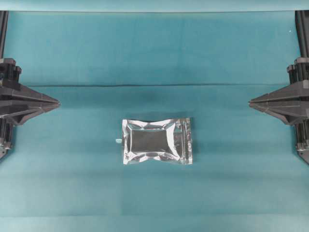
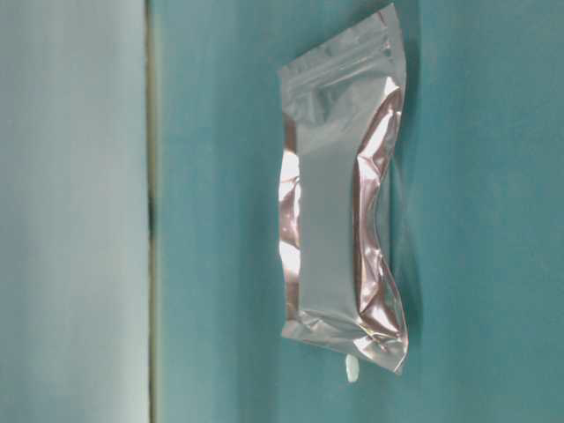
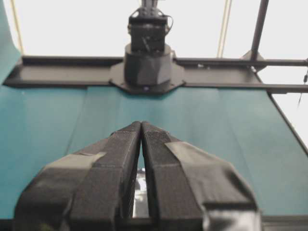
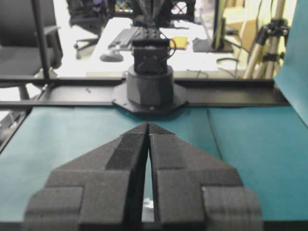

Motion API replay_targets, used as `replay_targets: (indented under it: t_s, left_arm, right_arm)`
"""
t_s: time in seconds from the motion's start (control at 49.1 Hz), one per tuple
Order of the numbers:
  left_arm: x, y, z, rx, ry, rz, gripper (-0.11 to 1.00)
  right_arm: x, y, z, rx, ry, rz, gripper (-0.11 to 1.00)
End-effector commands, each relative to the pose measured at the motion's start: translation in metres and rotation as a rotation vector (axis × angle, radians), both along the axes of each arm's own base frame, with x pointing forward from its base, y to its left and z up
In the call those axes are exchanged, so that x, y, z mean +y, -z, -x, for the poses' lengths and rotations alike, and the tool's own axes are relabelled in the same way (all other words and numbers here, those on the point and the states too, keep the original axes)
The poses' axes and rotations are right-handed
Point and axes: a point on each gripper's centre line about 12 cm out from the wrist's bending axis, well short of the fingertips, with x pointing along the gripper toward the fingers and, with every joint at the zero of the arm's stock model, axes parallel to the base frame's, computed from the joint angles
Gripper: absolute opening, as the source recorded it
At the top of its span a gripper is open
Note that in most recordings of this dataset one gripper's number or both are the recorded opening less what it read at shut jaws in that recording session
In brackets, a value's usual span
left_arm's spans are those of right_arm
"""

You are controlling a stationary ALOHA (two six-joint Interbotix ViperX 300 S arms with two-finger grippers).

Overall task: Hand over the silver zip bag and make it stand upright.
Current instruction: 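Move the right gripper to the right edge of the silver foil bag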

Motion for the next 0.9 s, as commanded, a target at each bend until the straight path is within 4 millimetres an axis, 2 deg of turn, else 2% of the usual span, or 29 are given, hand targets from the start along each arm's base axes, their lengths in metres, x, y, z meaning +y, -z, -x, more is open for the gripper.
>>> replay_targets:
  t_s: [0.0,0.061,0.122,0.265,0.529,0.753,0.876]
  left_arm:
    - [-0.002,-0.007,-0.005,-0.003,0.013,-0.013,0.14]
    - [-0.003,-0.008,-0.008,0.009,0.015,-0.012,0.09]
    - [-0.003,-0.009,-0.012,0.023,0.018,-0.012,0.02]
    - [-0.008,-0.007,-0.026,0.063,0.036,-0.014,0.01]
    - [-0.011,0.001,-0.053,0.153,0.045,-0.029,0.01]
    - [-0.011,0.002,-0.055,0.182,0.045,-0.028,0.01]
    - [-0.010,0.003,-0.056,0.194,0.042,-0.028,0.01]
  right_arm:
    - [0.002,-0.004,-0.003,-0.006,-0.011,-0.042,0.15]
    - [0.001,0.000,-0.007,0.021,-0.003,-0.139,0.17]
    - [-0.001,0.006,-0.013,0.063,0.011,-0.272,0.10]
    - [0.002,0.028,-0.029,0.215,0.023,-0.460,0.01]
    - [0.012,0.061,-0.063,0.434,0.066,-0.690,0.01]
    - [0.009,0.090,-0.080,0.528,0.174,-0.938,0.05]
    - [0.008,0.109,-0.086,0.570,0.227,-1.019,0.12]
